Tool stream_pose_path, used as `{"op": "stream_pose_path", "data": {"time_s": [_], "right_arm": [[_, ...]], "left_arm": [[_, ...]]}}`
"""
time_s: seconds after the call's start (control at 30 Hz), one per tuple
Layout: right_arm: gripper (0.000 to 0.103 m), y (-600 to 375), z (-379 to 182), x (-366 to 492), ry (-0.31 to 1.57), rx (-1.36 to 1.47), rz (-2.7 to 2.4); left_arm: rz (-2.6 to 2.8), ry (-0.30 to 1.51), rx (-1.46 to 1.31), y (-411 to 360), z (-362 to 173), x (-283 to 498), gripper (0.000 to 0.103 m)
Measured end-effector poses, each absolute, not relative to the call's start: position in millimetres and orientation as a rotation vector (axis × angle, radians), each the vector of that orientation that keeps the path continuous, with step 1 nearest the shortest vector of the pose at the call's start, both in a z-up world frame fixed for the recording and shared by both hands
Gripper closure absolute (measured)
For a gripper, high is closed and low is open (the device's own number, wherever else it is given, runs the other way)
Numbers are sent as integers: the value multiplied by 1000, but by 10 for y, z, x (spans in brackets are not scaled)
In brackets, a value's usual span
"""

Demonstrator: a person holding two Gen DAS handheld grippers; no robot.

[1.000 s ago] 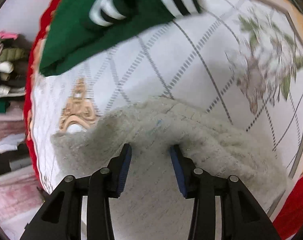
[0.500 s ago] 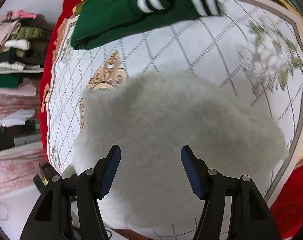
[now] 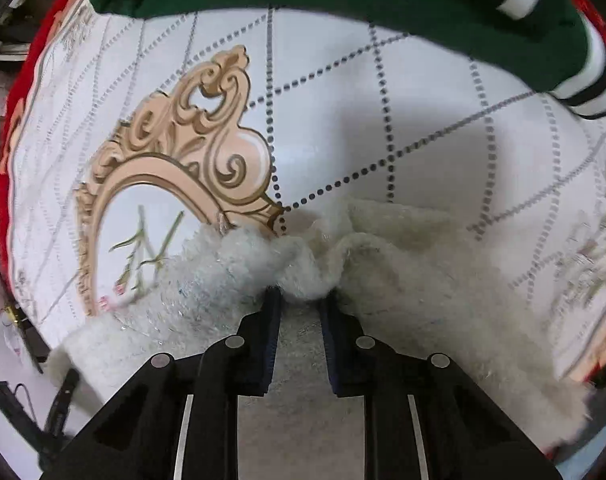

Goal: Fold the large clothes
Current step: 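Release the hem and regrasp the folded edge with both grippers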

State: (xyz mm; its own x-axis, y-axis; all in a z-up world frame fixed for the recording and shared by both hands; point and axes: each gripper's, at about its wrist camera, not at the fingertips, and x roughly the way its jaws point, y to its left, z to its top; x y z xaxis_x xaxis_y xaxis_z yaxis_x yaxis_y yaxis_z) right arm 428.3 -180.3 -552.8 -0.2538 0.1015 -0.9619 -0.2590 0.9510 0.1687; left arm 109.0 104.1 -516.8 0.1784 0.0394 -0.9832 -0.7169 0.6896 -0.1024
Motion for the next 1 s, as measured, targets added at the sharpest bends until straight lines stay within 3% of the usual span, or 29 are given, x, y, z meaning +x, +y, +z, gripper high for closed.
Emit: {"op": "stream_pose_path", "data": {"time_s": [0.03,0.1,0.13,0.17,0.27,0.47,0.7,0.87,0.9,1.0], "right_arm": [[80,-1825,-5395,4266,1775,-117,356],[80,-1865,-5072,4173,1716,-134,397],[79,-1882,-4886,4074,1689,-138,432],[79,-1891,-4781,3994,1677,-133,458],[77,-1847,-4723,3668,1730,-124,523],[77,-1621,-5675,3325,1869,-275,417],[78,-1476,-5679,3367,1898,-340,383],[77,-1568,-5386,3308,1844,-282,450],[75,-1628,-5275,3275,1817,-254,479],[49,-1888,-4950,3153,1772,-137,565]], "left_arm": [[591,1282,-631,1037,-5102,1089,75],[594,1253,-611,1027,-4949,1043,56],[597,1234,-617,1035,-4888,1013,28],[601,1216,-629,1045,-4836,968,13],[636,1182,-696,1084,-4760,784,13],[716,1180,-883,1093,-4835,218,14],[688,1213,-1028,610,-4961,-399,14],[671,1068,-1328,-3,-5186,-577,14],[655,1033,-1390,-105,-5252,-560,14],[654,942,-1467,-327,-5456,-443,15]]}}
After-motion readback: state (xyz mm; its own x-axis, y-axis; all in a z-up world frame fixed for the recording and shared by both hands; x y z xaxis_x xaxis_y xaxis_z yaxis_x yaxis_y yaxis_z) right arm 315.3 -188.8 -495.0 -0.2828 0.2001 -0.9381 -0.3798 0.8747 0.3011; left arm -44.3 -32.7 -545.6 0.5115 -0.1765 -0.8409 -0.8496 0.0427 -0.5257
